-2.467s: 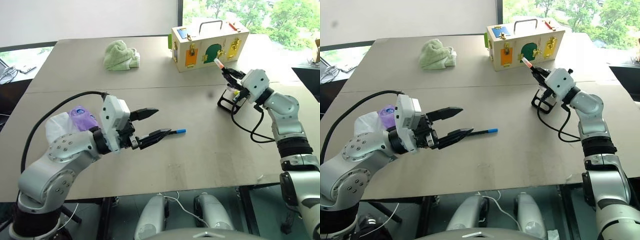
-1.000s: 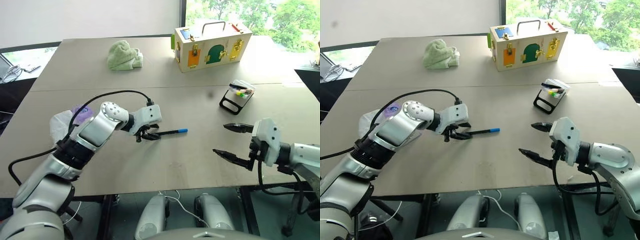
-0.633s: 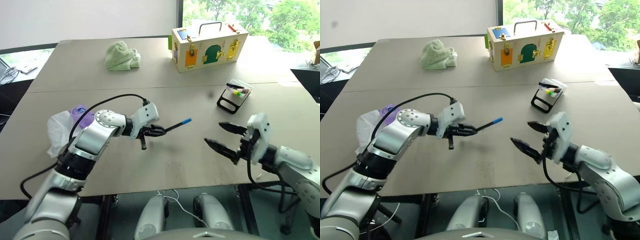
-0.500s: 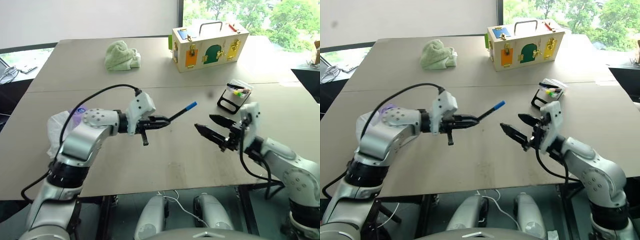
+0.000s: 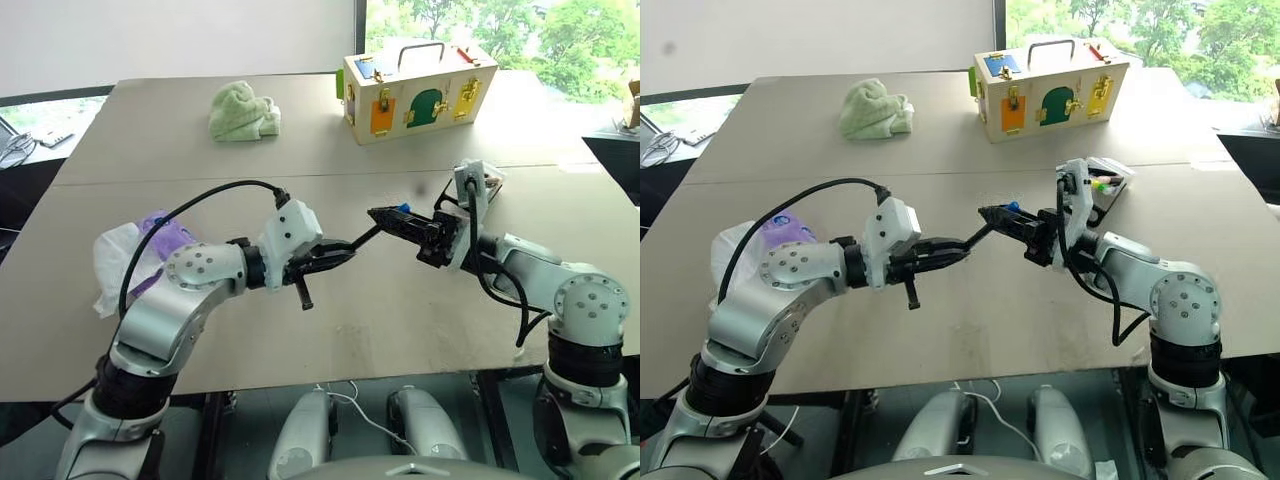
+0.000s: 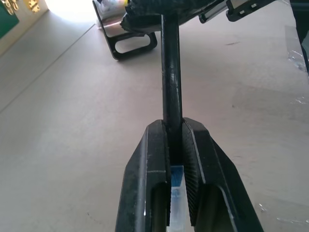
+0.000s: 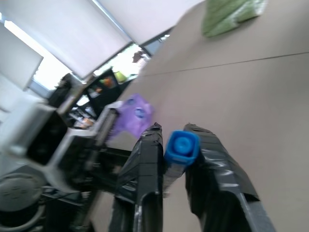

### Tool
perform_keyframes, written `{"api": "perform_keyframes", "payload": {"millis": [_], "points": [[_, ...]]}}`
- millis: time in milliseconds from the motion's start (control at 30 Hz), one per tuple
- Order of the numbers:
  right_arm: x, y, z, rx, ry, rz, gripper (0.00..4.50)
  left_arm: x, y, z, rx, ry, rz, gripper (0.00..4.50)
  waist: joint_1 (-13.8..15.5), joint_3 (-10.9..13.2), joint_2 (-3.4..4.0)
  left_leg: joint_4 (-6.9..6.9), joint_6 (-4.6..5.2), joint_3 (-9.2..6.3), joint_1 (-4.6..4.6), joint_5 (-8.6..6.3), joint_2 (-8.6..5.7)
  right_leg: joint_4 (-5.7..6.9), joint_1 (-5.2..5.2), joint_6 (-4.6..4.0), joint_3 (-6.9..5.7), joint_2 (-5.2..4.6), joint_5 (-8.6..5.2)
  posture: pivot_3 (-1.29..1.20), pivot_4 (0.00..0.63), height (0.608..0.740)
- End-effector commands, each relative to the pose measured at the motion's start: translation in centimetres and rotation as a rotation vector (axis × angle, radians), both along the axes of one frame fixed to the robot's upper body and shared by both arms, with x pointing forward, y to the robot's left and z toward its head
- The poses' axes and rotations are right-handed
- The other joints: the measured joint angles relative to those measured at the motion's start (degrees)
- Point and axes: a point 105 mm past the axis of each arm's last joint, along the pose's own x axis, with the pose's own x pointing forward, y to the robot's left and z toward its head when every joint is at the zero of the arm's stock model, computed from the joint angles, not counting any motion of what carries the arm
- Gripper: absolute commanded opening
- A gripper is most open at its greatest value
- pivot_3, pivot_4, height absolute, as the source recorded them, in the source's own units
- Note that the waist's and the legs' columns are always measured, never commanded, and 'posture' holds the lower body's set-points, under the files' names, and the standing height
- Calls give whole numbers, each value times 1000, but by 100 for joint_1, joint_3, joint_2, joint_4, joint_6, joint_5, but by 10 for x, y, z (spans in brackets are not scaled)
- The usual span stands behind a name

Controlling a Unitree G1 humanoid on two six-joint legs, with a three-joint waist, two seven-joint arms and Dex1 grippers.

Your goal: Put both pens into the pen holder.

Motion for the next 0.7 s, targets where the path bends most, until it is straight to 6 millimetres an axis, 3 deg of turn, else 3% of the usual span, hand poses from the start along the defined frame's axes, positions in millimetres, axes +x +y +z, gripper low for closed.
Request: {"api": "perform_keyframes", "payload": {"millis": [33,167,267,433,533,700], "points": [[-5,0,7,-8,-23,20,59,-5,-2,15,-46,-46,-31,0,2,0,0,0,0,1,0,0,0,0,0,0,1,0,0,0,150,740],[0,-10,14,-43,-106,-44,59,-3,0,31,-115,-40,-10,1654,6,0,0,1,0,2,-3,0,0,-3,0,1,0,0,-1,0,150,740],[13,-37,30,-101,-239,-192,58,0,7,29,-132,-3,49,2920,6,0,0,2,0,2,-2,0,0,-3,0,2,0,1,-1,0,150,740],[23,-97,64,-337,-511,-408,58,3,8,31,-207,21,98,2975,32,1,1,2,1,3,-7,-1,-3,-10,0,3,-2,-1,-1,0,150,740],[27,-120,82,-415,-594,-516,58,9,6,33,-219,-10,133,2975,12,1,0,0,1,1,-5,-1,-1,-8,0,3,-2,2,-1,0,150,740],[26,-123,79,-554,-653,-573,58,7,-7,43,-256,-30,70,2975,17,1,1,0,1,8,0,-1,4,-5,0,2,8,4,-1,0,150,740]]}}
